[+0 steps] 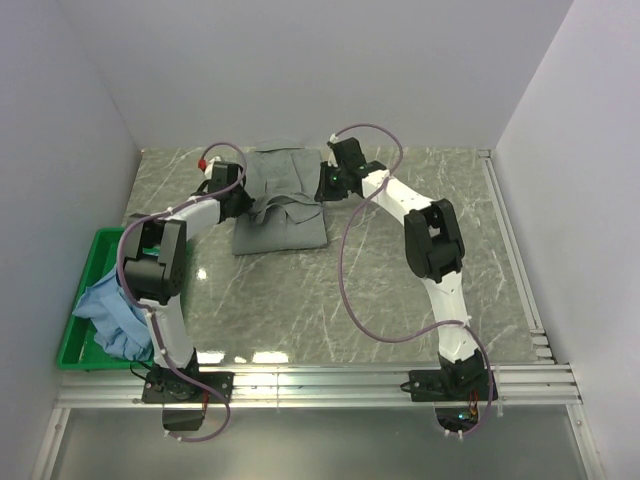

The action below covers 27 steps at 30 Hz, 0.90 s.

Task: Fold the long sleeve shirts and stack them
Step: Fold the shirt

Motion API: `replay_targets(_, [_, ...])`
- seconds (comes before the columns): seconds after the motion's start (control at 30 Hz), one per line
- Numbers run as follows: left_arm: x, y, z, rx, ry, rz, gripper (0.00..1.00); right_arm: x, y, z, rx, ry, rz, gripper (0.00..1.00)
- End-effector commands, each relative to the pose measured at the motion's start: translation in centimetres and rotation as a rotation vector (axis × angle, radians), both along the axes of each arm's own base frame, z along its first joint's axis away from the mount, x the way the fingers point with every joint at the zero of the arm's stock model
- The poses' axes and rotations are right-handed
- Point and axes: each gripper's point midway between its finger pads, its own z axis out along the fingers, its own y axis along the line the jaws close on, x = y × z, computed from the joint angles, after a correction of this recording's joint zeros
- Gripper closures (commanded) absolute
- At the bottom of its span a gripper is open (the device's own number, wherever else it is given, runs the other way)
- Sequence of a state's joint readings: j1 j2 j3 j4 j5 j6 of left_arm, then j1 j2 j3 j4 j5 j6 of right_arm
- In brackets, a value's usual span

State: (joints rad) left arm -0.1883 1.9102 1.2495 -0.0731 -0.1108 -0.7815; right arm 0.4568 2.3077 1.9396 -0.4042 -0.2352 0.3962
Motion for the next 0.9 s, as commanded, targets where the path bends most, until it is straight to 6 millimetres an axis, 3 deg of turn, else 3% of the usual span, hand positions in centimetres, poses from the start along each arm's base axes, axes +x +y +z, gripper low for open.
replay_targets(0.0, [1.9, 0.2, 1.3, 0.017, -0.055, 0.005, 0.94, 1.9, 0.0, 2.1, 0.045, -0.062, -0.006, 0.75])
replay_targets(0.13, [2.2, 0.3, 1.4, 0.015, -0.056, 0.012, 0.89, 2.3, -0.6, 4.5, 0.05, -0.101, -0.023, 0.58])
replay_targets(0.27, [2.4, 0.5, 1.7, 0.024, -0.059, 0.025, 0.88, 2.2, -1.5, 9.2, 0.036, -0.194, -0.026, 0.44])
replay_targets(0.3, [2.4, 0.6, 1.8, 0.03, -0.057, 0.03, 0.88, 1.9, -1.7, 11.4, 0.048, -0.23, -0.02, 0.44])
replay_targets(0.33, [2.5, 0.8, 1.7, 0.03, -0.051, 0.043, 0.88, 0.1, -1.6, 12.3, 0.076, -0.231, 0.022, 0.43])
replay_targets(0.37, [2.6, 0.8, 1.8, 0.03, -0.052, 0.043, 0.88, 0.0, -1.6, 12.3, 0.076, -0.231, 0.022, 0.43])
replay_targets(0.5, [2.8, 1.0, 1.6, 0.017, -0.045, 0.061, 0.87, -3.5, -0.6, 13.7, 0.159, -0.229, 0.143, 0.42])
replay_targets(0.53, [2.7, 1.1, 1.5, 0.015, -0.037, 0.067, 0.87, -4.8, -0.3, 12.5, 0.163, -0.199, 0.173, 0.42])
replay_targets(0.67, [2.9, 1.2, 1.4, 0.002, -0.037, 0.08, 0.87, -7.7, 1.5, 10.5, 0.177, -0.17, 0.307, 0.42])
replay_targets(0.87, [3.1, 1.1, 0.9, -0.016, -0.021, 0.08, 0.87, -8.4, 3.5, 6.2, 0.171, -0.104, 0.392, 0.47])
